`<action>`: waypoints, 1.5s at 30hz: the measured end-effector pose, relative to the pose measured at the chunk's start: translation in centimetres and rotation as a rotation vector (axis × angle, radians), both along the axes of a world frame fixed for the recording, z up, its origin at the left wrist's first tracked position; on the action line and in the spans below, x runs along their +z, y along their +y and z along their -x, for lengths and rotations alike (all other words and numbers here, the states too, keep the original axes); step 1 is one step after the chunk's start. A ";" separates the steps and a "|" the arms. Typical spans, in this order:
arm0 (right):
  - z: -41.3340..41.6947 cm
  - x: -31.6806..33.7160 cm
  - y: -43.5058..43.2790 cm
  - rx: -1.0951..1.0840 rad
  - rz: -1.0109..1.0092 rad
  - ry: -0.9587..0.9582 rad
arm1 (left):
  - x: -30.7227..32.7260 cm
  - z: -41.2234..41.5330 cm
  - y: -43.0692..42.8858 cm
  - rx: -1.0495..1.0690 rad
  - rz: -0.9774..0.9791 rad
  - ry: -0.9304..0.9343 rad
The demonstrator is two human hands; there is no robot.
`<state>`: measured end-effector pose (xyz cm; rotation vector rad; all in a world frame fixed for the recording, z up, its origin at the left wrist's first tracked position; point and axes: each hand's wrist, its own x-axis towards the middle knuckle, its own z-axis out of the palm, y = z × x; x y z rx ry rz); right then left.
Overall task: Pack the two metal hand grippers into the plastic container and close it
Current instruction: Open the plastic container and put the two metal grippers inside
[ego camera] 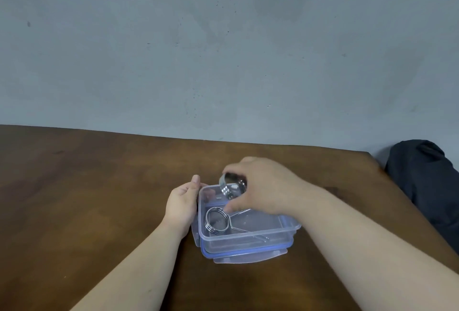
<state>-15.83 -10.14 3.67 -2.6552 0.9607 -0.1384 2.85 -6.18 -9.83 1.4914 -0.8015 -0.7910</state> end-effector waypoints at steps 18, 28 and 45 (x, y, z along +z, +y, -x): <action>1.2 -6.4 -1.7 -0.026 -0.148 0.106 | -1.1 -0.2 -0.3 -0.096 0.026 0.057; 6.7 -7.5 2.4 0.054 0.084 0.133 | -0.9 -0.2 0.9 -0.024 -0.004 0.023; 8.6 -4.8 2.0 -0.139 0.279 0.042 | -4.0 2.4 6.8 -0.597 0.024 -1.318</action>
